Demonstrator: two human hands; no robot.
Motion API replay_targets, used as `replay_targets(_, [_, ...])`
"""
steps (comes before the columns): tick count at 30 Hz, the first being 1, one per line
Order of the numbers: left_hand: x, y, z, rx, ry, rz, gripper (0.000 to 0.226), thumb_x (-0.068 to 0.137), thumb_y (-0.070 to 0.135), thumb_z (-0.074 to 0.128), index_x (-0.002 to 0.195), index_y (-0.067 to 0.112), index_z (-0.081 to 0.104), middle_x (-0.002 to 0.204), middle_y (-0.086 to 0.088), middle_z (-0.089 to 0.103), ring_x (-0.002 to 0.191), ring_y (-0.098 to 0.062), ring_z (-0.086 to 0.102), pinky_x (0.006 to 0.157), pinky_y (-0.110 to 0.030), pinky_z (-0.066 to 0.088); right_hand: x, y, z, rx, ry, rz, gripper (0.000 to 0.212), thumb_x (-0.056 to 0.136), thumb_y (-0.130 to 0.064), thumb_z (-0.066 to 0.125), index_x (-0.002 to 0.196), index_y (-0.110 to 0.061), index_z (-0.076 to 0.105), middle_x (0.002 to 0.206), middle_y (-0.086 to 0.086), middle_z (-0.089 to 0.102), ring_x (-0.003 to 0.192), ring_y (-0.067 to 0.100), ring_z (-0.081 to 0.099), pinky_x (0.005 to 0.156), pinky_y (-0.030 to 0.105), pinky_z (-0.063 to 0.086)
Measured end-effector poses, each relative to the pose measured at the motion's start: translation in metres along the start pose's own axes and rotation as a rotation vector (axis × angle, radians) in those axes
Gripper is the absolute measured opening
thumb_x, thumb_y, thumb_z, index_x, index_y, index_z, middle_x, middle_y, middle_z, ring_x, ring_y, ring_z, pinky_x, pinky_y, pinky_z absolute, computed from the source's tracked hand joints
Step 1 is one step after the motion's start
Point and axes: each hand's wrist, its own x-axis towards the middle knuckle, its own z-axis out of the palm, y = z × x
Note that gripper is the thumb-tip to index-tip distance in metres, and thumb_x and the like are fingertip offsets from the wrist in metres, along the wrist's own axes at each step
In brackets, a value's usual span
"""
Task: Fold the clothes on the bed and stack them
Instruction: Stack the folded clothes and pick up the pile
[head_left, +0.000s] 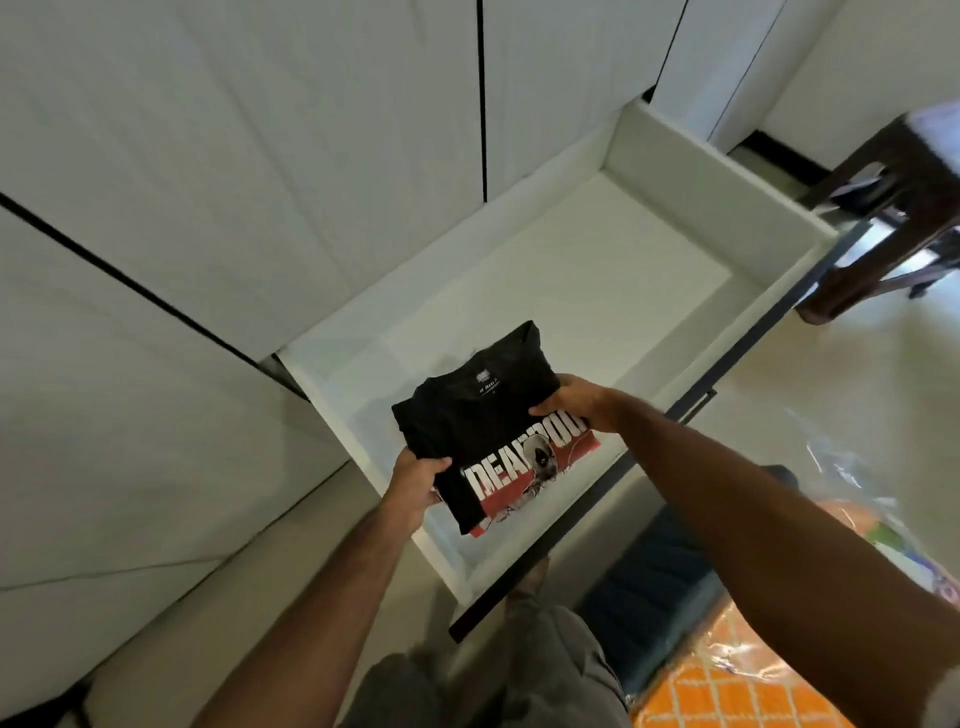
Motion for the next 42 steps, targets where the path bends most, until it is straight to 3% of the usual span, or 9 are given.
replay_targets(9, [0.052, -0.050, 0.018, 0.260, 0.319, -0.175, 0.044, 0.082, -0.008, 0.064, 0.123, -0.002, 0.051, 0.114, -0.019, 0.062, 0.108, -0.037, 0.063, 0.092, -0.041, 0.054, 0.095, 0.060, 0.016, -0.053, -0.131, 0.135, 0.049, 0.085, -0.005, 0.072, 0.130, -0.009, 0.054, 0.113, 0.019, 0.071, 0.099, 0.035, 0.072, 0.093, 0.052, 0.058])
replay_targets(13, [0.044, -0.058, 0.026, 0.472, 0.330, -0.029, 0.090, 0.080, -0.011, 0.062, 0.154, -0.001, 0.012, 0.151, -0.027, 0.030, 0.142, -0.040, 0.034, 0.114, -0.044, 0.036, 0.111, 0.071, 0.040, -0.114, -0.065, 0.158, 0.064, 0.084, 0.004, 0.069, 0.142, -0.003, 0.042, 0.131, 0.017, 0.059, 0.115, 0.028, 0.060, 0.094, 0.038, 0.054])
replay_targets(15, [0.042, -0.063, 0.027, 0.760, 0.309, 0.118, 0.106, 0.082, 0.000, 0.071, 0.157, 0.002, -0.005, 0.162, -0.023, 0.006, 0.151, -0.038, 0.009, 0.122, -0.046, 0.019, 0.117, 0.073, 0.045, -0.191, 0.038, 0.167, 0.071, 0.084, 0.002, 0.069, 0.145, -0.005, 0.034, 0.136, 0.019, 0.053, 0.122, 0.031, 0.056, 0.094, 0.039, 0.053])
replay_targets(18, [0.047, -0.067, 0.027, 1.340, 0.224, 0.361, 0.105, 0.086, 0.027, 0.072, 0.159, 0.008, -0.001, 0.166, -0.019, -0.004, 0.153, -0.036, -0.002, 0.123, -0.053, 0.011, 0.119, 0.077, 0.044, -0.474, 0.212, 0.065, 0.098, 0.080, -0.012, 0.078, 0.156, -0.014, 0.015, 0.148, 0.020, 0.039, 0.132, 0.039, 0.047, 0.104, 0.052, 0.049])
replay_targets(21, [0.062, -0.068, 0.025, 1.710, 0.018, 0.289, 0.106, 0.089, 0.039, 0.069, 0.158, 0.007, -0.004, 0.164, -0.024, -0.007, 0.152, -0.042, 0.005, 0.122, -0.056, 0.016, 0.116, 0.080, 0.049, -0.840, 0.215, -0.060, 0.125, 0.073, -0.035, 0.087, 0.160, -0.025, -0.003, 0.161, 0.016, 0.018, 0.140, 0.039, 0.035, 0.107, 0.057, 0.043])
replay_targets(24, [0.075, -0.073, 0.023, 1.751, -0.074, 0.153, 0.110, 0.087, 0.041, 0.072, 0.158, 0.008, -0.006, 0.164, -0.025, -0.006, 0.140, -0.042, 0.034, 0.111, -0.048, 0.040, 0.115, 0.092, 0.060, -1.015, 0.088, -0.046, 0.132, 0.074, -0.035, 0.087, 0.158, -0.032, -0.015, 0.166, 0.014, 0.002, 0.141, 0.038, 0.033, 0.108, 0.054, 0.043])
replay_targets(27, [0.081, -0.075, 0.024, 1.775, -0.103, 0.163, 0.101, 0.090, 0.032, 0.069, 0.158, 0.008, -0.002, 0.164, -0.024, -0.006, 0.131, -0.039, 0.044, 0.097, -0.043, 0.050, 0.119, 0.104, 0.065, -1.051, 0.086, 0.014, 0.125, 0.081, -0.028, 0.081, 0.157, -0.035, -0.018, 0.166, 0.014, 0.002, 0.138, 0.037, 0.039, 0.107, 0.052, 0.043])
replay_targets(32, [0.080, -0.054, 0.015, 1.828, -0.127, 0.309, 0.077, 0.099, 0.043, 0.049, 0.158, 0.012, 0.011, 0.163, -0.022, 0.012, 0.141, -0.039, 0.034, 0.112, -0.053, 0.035, 0.111, 0.095, 0.069, -1.093, 0.112, 0.041, 0.122, 0.082, -0.053, 0.076, 0.158, -0.032, -0.018, 0.168, 0.015, -0.006, 0.147, 0.039, 0.026, 0.113, 0.055, 0.034])
replay_targets(42, [0.047, -0.002, -0.015, 1.977, -0.121, 0.871, 0.085, 0.100, 0.059, 0.035, 0.159, 0.012, -0.004, 0.165, -0.020, -0.007, 0.153, -0.039, -0.001, 0.119, -0.064, 0.009, 0.036, 0.059, 0.110, -1.123, 0.353, -0.010, 0.098, 0.095, -0.068, 0.044, 0.158, -0.025, -0.018, 0.167, 0.012, -0.019, 0.155, 0.037, -0.004, 0.124, 0.058, 0.006])
